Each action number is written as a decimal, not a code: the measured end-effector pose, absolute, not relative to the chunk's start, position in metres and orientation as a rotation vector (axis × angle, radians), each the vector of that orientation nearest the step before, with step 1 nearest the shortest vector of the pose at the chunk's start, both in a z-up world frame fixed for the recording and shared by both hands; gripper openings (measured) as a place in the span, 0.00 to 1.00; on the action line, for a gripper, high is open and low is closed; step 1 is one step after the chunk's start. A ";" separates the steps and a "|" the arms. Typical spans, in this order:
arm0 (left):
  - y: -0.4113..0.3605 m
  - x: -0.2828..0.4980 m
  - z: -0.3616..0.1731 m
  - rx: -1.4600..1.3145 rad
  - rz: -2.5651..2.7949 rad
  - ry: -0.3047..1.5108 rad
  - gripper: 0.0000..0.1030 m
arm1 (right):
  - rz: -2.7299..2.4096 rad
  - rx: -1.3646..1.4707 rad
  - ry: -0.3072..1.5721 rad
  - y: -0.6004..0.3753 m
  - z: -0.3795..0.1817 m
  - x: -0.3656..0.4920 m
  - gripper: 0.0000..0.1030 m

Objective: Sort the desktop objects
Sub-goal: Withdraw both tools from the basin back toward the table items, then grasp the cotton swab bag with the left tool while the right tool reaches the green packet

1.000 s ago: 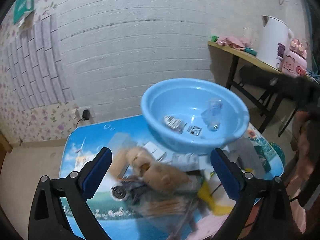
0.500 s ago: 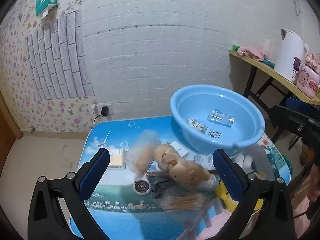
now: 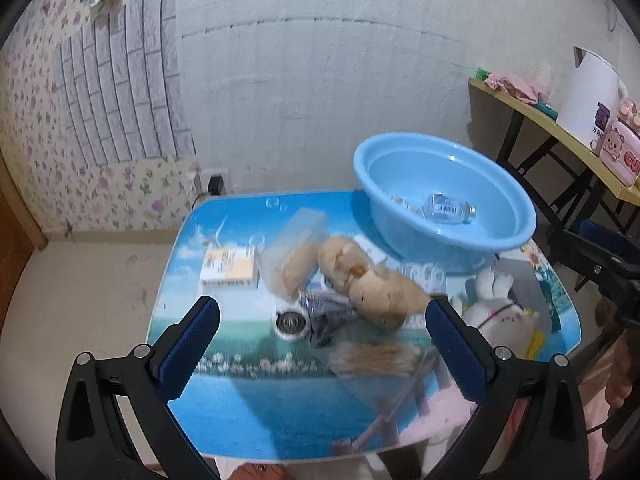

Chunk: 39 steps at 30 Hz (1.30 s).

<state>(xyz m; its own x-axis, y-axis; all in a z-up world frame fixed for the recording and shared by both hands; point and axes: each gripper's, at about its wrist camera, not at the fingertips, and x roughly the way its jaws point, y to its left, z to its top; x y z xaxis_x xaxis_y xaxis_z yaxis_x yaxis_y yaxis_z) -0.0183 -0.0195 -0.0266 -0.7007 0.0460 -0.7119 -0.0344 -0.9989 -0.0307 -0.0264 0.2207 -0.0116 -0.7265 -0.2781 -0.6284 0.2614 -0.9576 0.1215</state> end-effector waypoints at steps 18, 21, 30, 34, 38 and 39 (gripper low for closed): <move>-0.007 -0.001 -0.096 -1.292 2.689 -0.129 1.00 | -2.589 1.214 -0.138 0.261 -0.083 -0.008 1.00; 0.002 -0.006 -0.112 -1.325 2.667 -0.086 1.00 | -2.599 1.191 -0.057 0.260 -0.085 -0.003 1.00; 0.007 -0.017 -0.124 -1.342 2.667 -0.079 1.00 | -2.653 1.256 -0.111 0.295 -0.097 -0.010 0.99; 0.012 -0.023 -0.129 -1.361 2.650 -0.070 1.00 | -2.706 1.294 -0.186 0.313 -0.099 -0.018 0.93; 0.018 -0.027 -0.132 -1.357 2.657 -0.039 1.00 | -2.710 1.309 -0.222 0.321 -0.099 -0.021 0.93; 0.019 -0.027 -0.132 -1.355 2.658 -0.033 1.00 | -2.699 1.325 -0.213 0.320 -0.101 -0.023 0.93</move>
